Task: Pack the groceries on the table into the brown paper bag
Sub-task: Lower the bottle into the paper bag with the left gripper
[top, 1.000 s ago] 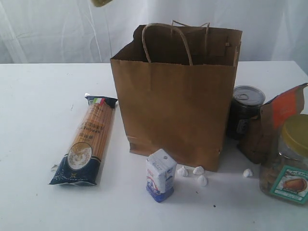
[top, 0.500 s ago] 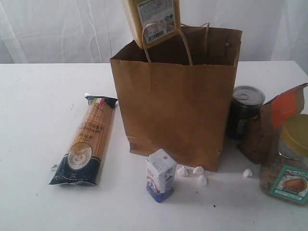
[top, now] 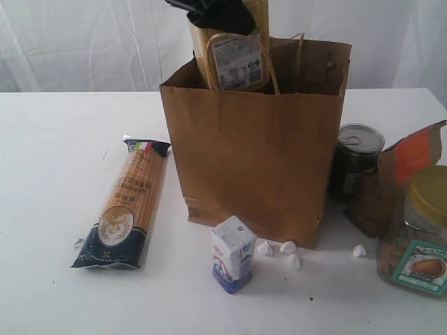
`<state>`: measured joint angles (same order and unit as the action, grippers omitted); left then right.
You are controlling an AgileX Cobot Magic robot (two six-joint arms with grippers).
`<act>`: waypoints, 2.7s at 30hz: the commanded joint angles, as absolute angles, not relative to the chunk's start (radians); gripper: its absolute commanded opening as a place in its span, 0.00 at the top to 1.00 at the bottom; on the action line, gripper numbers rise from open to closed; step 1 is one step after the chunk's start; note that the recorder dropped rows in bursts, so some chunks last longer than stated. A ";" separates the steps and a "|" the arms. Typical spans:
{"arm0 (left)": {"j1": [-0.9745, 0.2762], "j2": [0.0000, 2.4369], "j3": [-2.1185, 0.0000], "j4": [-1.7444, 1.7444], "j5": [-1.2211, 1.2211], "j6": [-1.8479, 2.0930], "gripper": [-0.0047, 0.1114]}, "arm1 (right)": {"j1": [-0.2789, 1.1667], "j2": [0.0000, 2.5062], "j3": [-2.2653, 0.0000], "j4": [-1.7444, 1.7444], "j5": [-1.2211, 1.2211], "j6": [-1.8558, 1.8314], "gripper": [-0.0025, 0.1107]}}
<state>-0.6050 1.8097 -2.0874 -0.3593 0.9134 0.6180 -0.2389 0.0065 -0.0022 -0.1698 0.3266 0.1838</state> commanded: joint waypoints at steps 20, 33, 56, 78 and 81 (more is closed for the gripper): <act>-0.613 1.888 -2.106 -0.418 0.916 0.655 0.96 | -0.238 0.000 0.000 -0.174 0.313 0.189 0.98; -0.611 1.812 -2.107 -0.361 0.887 0.655 0.96 | -0.238 0.000 0.000 -0.174 0.313 0.189 0.98; -0.610 1.815 -2.107 -0.361 0.684 0.716 0.96 | -0.238 0.000 0.000 -0.174 0.313 0.189 0.98; -0.617 1.851 -2.107 -0.456 0.724 0.814 0.96 | -0.238 0.000 0.000 -0.174 0.313 0.189 0.98; -0.617 1.843 -2.107 -0.434 0.740 0.726 0.96 | -0.238 0.000 0.000 -0.174 0.313 0.189 0.98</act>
<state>-0.6126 1.8709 -2.0897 -0.4051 0.7666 0.7773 -0.2389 0.0065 -0.0022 -0.1698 0.3266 0.1838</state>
